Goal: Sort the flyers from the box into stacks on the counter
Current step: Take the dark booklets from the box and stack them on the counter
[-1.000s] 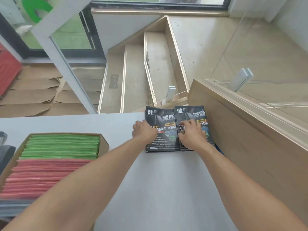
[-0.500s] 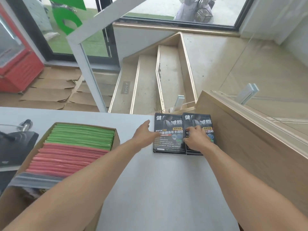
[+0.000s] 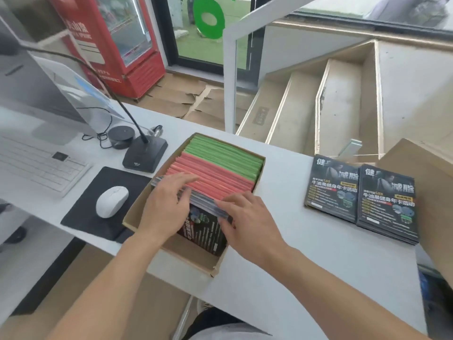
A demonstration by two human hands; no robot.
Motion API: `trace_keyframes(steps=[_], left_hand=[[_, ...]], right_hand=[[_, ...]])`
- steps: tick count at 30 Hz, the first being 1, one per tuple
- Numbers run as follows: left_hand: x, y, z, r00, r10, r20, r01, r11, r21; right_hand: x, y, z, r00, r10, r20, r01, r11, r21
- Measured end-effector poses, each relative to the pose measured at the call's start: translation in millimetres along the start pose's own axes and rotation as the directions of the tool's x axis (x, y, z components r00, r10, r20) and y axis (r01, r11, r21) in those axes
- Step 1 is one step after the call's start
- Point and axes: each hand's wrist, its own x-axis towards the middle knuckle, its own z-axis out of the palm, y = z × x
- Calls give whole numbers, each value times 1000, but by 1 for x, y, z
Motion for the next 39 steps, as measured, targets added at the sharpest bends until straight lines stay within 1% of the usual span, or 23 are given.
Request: trace_keyframes(steps=[2, 4, 6, 9, 13, 17, 19, 21, 23, 24, 26, 27, 29, 31, 33, 34, 35, 37, 38, 39], left_hand=[[-14, -16, -1, 996, 60, 62, -64, 995, 72], [-26, -26, 2, 989, 91, 121, -105, 987, 120], [-34, -31, 4, 979, 126, 163, -152, 975, 161], [-37, -35, 6, 967, 144, 213, -186, 963, 194], [-49, -39, 7, 953, 141, 267, -211, 944, 253], [-61, -43, 5, 948, 156, 277, -228, 942, 248], [-66, -45, 3, 954, 173, 247, -231, 946, 229], [-70, -45, 1, 965, 194, 178, -231, 949, 215], [-73, -45, -2, 975, 203, 94, -219, 954, 204], [-72, -46, -4, 976, 210, 61, -218, 955, 200], [-69, -49, -9, 976, 210, 56, -218, 950, 224], [-65, -50, -13, 974, 208, 93, -225, 938, 263], [-57, -50, -22, 956, 193, 222, -261, 905, 336], [-50, -43, -35, 925, 147, 350, -264, 911, 316], [-43, -33, -49, 890, 180, 418, -306, 916, 258], [-39, -27, -56, 870, 212, 446, -338, 914, 224], [-35, -20, -63, 859, 254, 444, -361, 916, 173], [-28, -3, -73, 866, 327, 379, -379, 923, 68], [-24, 4, -75, 882, 332, 335, -346, 938, -18], [-22, 13, -76, 912, 292, 287, -257, 954, -155]], right_hand=[[-4, -11, 10, 999, -45, 27, 47, 992, -120], [-7, -17, 14, 998, -63, 28, 68, 971, -230], [-10, -19, 16, 997, -71, 23, 75, 948, -311], [-17, -22, 21, 996, -73, 45, 86, 911, -404], [-26, -27, 27, 997, -62, 53, 80, 886, -457], [-31, -37, 29, 995, -89, 34, 95, 888, -449], [-33, -43, 30, 995, -92, 25, 94, 898, -430], [-34, -47, 30, 993, -114, 18, 111, 909, -402], [-33, -50, 30, 994, -108, 19, 108, 929, -355], [-32, -52, 30, 996, -78, 34, 85, 941, -327], [-30, -56, 29, 996, -17, 87, 40, 961, -275], [-30, -57, 28, 995, -7, 104, 32, 969, -243], [-29, -59, 24, 996, -17, 83, 32, 983, -180], [-28, -61, 17, 999, -35, -14, 34, 996, -85], [-25, -63, 4, 992, -3, -126, 16, 995, 99], [-23, -64, -5, 987, 41, -156, -6, 976, 219], [-21, -64, -16, 982, 90, -165, -28, 937, 348], [-14, -59, -39, 970, 167, -176, -38, 822, 569], [-10, -54, -50, 958, 210, -196, -34, 760, 650], [-7, -47, -59, 941, 267, -208, -36, 690, 723]])
